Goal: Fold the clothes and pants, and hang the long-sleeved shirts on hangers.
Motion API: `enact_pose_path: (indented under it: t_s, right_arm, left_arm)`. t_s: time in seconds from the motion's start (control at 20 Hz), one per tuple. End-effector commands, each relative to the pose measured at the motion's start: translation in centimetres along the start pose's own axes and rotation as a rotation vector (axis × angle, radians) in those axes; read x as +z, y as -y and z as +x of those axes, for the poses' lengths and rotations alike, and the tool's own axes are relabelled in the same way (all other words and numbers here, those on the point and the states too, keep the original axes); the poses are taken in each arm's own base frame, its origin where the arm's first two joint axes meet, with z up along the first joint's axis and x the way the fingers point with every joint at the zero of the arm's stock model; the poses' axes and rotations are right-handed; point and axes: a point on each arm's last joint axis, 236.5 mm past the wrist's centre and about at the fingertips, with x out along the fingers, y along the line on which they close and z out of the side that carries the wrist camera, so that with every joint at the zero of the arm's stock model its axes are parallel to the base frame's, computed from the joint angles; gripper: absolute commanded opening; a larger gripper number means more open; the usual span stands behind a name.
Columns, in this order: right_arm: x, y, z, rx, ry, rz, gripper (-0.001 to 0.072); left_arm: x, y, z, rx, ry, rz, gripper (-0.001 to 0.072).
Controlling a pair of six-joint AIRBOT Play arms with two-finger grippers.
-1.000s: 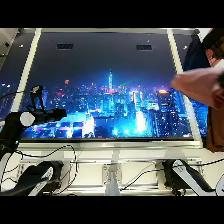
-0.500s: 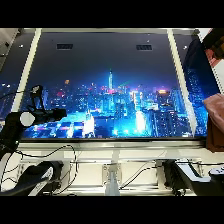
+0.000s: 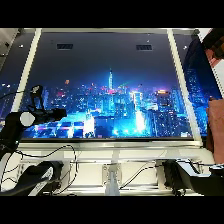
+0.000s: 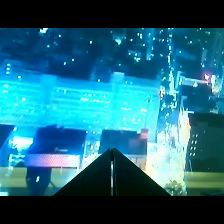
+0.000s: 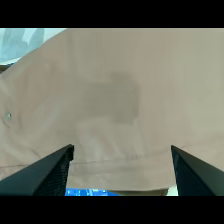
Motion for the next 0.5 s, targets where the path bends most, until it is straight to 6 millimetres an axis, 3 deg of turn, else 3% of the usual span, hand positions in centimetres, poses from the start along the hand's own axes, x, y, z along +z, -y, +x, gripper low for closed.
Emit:
enact_pose_path:
  t_s: [0.0, 0.05, 0.1, 0.2, 0.25, 0.3, 0.35, 0.45]
  right_arm:
    - [0.0, -0.3, 0.1, 0.018, 0.0, 0.014, 0.0674]
    - [-0.1, -1.2, 0.1, 0.047, -0.002, 0.01, 0.0606]
    - [-0.4, -2.6, 0.1, 0.08, 0.001, -0.05, 0.0466]
    - [-1.8, -7.5, -0.2, 0.164, 0.024, -0.299, 0.0353]
    - [-3.4, -11.0, -0.7, 0.224, 0.036, -0.45, 0.0243]
    - [-5.9, -14.8, -1.5, 0.295, 0.037, -0.61, 0.0078]
    - [-8.8, -18.3, -2.7, 0.369, 0.043, -0.756, 0.0009]
    - [-16.1, -24.5, -6.1, 0.539, 0.063, -1.035, 0.0009]
  left_arm:
    - [0.0, 0.0, 0.0, 0.0, 0.0, 0.001, 0.0016]
    - [0.0, 0.0, 0.0, 0.0, 0.0, 0.001, 0.0016]
    - [0.0, 0.0, 0.0, 0.0, 0.0, 0.001, 0.0016]
    - [0.0, 0.0, 0.0, 0.0, 0.0, 0.001, 0.0016]
    - [0.0, 0.0, 0.0, 0.0, 0.0, 0.001, 0.0016]
    - [0.0, 0.0, 0.0, 0.0, 0.0, 0.001, 0.0016]
    - [0.0, 0.0, 0.0, 0.0, 0.0, 0.001, 0.0016]
    - [0.0, 0.0, 0.0, 0.0, 0.0, 0.001, 0.0016]
